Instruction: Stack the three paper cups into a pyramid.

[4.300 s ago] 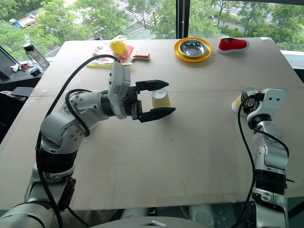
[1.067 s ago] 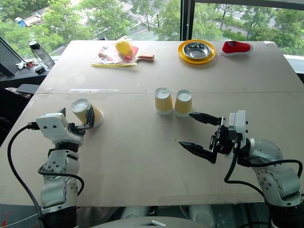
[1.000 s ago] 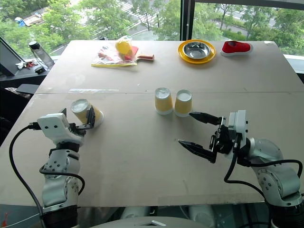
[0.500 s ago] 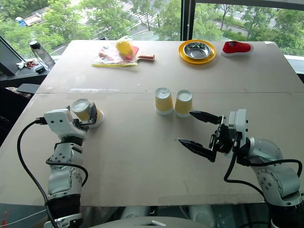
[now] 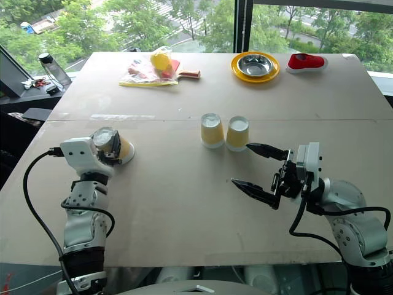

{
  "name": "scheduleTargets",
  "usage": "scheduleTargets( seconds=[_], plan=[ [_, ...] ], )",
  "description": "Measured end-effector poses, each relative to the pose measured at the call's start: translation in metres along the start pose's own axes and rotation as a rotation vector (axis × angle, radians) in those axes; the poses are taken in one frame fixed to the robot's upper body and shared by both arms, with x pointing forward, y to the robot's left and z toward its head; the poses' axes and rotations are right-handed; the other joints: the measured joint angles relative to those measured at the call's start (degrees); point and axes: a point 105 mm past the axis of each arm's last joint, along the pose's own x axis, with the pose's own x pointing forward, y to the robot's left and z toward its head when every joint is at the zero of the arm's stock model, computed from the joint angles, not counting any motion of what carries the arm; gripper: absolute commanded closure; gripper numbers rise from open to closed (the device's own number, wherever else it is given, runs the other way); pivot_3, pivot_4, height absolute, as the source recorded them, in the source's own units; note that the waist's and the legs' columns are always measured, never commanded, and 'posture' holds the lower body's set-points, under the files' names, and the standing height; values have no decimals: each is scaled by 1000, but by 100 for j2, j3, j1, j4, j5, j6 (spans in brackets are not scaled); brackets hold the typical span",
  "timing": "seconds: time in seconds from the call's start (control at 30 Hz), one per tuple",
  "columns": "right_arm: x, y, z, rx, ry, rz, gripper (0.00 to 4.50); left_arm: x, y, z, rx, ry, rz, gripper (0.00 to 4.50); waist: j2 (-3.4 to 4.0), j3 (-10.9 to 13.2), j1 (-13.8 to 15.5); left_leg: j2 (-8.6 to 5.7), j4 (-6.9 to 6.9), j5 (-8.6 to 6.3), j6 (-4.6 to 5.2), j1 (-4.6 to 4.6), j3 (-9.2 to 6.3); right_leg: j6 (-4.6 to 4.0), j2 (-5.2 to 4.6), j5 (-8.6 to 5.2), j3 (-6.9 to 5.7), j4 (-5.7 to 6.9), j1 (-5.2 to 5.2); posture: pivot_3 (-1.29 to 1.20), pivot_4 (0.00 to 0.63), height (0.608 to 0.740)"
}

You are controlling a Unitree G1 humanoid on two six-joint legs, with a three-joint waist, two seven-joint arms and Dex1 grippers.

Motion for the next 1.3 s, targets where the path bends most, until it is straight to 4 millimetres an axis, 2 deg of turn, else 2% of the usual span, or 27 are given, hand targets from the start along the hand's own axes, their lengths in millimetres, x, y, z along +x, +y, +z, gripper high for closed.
scheduleTargets(
  seconds=[0.17,0.27,0.4,0.5,0.67,0.73,0.77,0.8,0.83,0.87,0.93,1.03,1.3],
  plan=[
    [0,0,0,-2,-1,0,0,3,1,1,10,-1,-7,2307,0,0,0,0,0,0,0,0,-1,0,0,0,-1,0,0,0,150,740],
    [1,-1,1,-5,-2,0,0,11,0,10,19,-30,-19,2307,-1,0,2,0,0,0,0,-1,-1,0,0,0,-3,0,0,0,150,740],
    [1,-3,3,-8,-8,-10,0,35,-12,43,11,-110,-133,2307,-8,3,39,-9,10,1,-1,-8,-15,0,1,0,-19,5,0,0,150,740],
    [0,-5,2,-5,-10,-18,0,55,-41,85,-17,-208,-344,2307,-5,1,44,-19,14,1,-1,-6,-8,0,-2,0,-14,7,1,0,150,740],
    [-5,-12,6,-29,-23,-56,0,63,-111,98,-40,-175,-750,2307,-7,3,11,-23,15,2,-2,-10,-12,1,1,0,-17,6,0,0,150,740],
    [-9,-17,8,-41,-27,-92,0,65,-137,111,-43,-190,-883,2307,-8,4,7,-23,17,2,-2,-11,-14,1,2,-1,-21,7,0,0,150,740],
    [-10,-18,8,-41,-28,-94,0,65,-138,113,-42,-193,-891,2307,-8,4,7,-23,17,2,-2,-12,-14,1,2,-1,-21,7,0,0,150,740],
    [-12,-21,8,-46,-30,-111,0,64,-149,123,-38,-219,-953,2307,-8,4,0,-23,17,2,-2,-13,-12,1,2,-1,-19,4,0,0,150,740],
    [-16,-23,9,-52,-30,-136,0,62,-159,127,-40,-227,-1008,2307,-5,3,-48,-22,13,2,-3,-6,-2,2,2,-1,-4,5,0,0,150,740],
    [-25,-29,8,-54,-18,-202,0,61,-182,130,-64,-221,-1114,2307,-6,5,-16,-23,16,3,-3,-16,-7,2,4,-1,-21,4,-2,0,150,740],
    [-35,-34,7,-57,-5,-271,0,58,-206,141,-76,-241,-1231,2307,-6,6,30,-28,28,2,-2,-31,-7,2,1,-2,-40,2,-1,0,150,740],
    [-43,-36,5,-53,4,-331,0,58,-218,148,-70,-267,-1298,2307,-4,5,-32,-29,25,2,-2,-25,-6,2,1,-2,-26,0,-1,0,150,740],
    [-53,-35,4,-55,22,-407,0,60,-230,129,-81,-214,-1360,2307,-3,7,-15,-29,26,1,-1,-26,-6,3,3,-2,-27,4,-2,0,150,740]
  ],
)
